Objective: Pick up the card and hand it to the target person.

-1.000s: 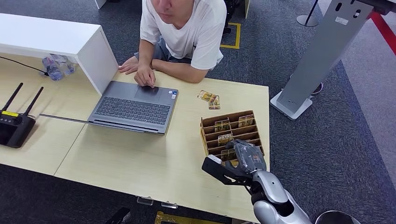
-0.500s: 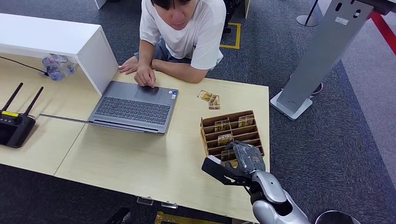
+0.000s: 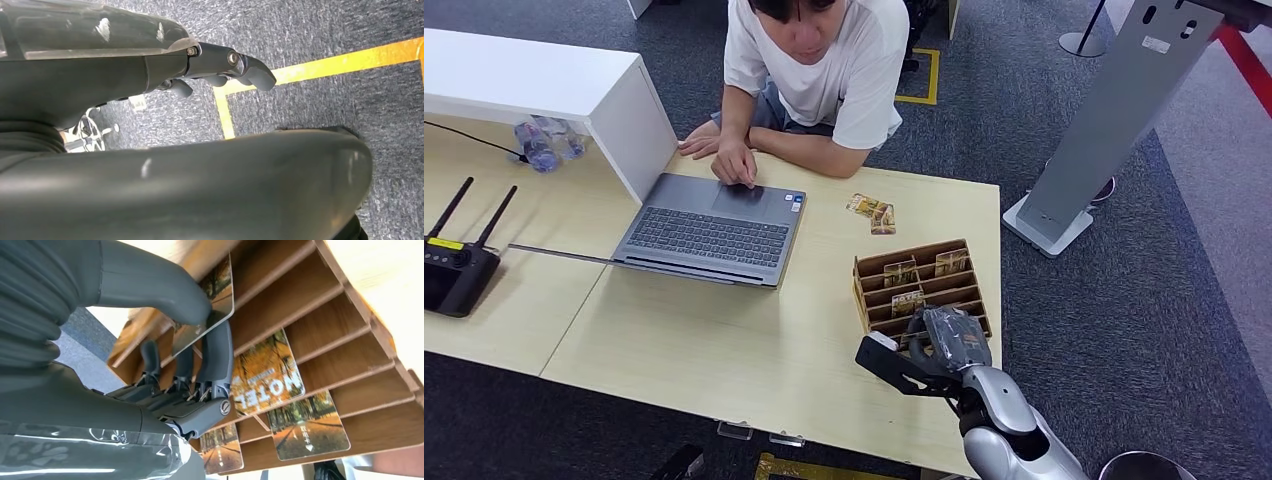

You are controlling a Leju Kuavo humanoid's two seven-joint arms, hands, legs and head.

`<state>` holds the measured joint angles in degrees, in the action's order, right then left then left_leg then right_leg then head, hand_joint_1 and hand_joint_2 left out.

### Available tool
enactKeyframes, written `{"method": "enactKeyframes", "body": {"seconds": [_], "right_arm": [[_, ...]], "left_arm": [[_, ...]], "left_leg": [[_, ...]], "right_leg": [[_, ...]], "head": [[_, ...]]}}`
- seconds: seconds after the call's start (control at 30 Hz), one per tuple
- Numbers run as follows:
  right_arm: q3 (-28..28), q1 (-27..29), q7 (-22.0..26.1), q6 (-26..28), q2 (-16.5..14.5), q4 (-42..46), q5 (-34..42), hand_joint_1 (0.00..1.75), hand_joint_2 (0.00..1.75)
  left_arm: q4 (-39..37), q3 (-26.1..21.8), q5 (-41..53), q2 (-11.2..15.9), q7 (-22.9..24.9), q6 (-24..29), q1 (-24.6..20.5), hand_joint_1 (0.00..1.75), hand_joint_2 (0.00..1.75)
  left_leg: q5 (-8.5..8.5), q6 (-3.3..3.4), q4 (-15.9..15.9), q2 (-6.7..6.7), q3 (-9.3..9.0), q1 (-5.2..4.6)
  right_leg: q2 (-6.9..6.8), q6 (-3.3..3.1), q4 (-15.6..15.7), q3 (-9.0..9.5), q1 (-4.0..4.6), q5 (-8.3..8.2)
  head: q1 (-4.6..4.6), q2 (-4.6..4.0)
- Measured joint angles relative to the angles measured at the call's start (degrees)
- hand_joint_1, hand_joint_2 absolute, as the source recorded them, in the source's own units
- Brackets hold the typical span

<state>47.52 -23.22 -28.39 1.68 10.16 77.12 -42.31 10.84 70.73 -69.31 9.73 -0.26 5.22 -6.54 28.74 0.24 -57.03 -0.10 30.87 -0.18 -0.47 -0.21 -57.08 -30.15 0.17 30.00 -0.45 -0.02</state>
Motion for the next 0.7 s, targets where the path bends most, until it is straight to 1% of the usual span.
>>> {"method": "enactKeyframes", "body": {"seconds": [0.2,0.7], "right_arm": [[0.0,-0.1,0.1,0.0,-0.1,0.0,0.1,1.73,1.75],[0.0,-0.2,0.1,0.0,-0.2,0.0,0.4,1.75,1.75]], "left_arm": [[0.0,0.0,0.0,0.0,0.0,0.0,0.0,0.00,0.00],[0.0,0.0,0.4,0.0,0.1,0.1,0.0,0.00,0.00]], "left_leg": [[0.00,0.00,0.0,0.00,-0.01,0.00],[-0.02,0.01,0.0,0.00,-0.04,0.00]], "right_leg": [[0.00,0.00,0.0,0.00,0.00,0.00],[0.00,0.00,0.0,0.03,0.00,0.00]], "head": [[-0.01,0.00],[-0.01,0.00]]}}
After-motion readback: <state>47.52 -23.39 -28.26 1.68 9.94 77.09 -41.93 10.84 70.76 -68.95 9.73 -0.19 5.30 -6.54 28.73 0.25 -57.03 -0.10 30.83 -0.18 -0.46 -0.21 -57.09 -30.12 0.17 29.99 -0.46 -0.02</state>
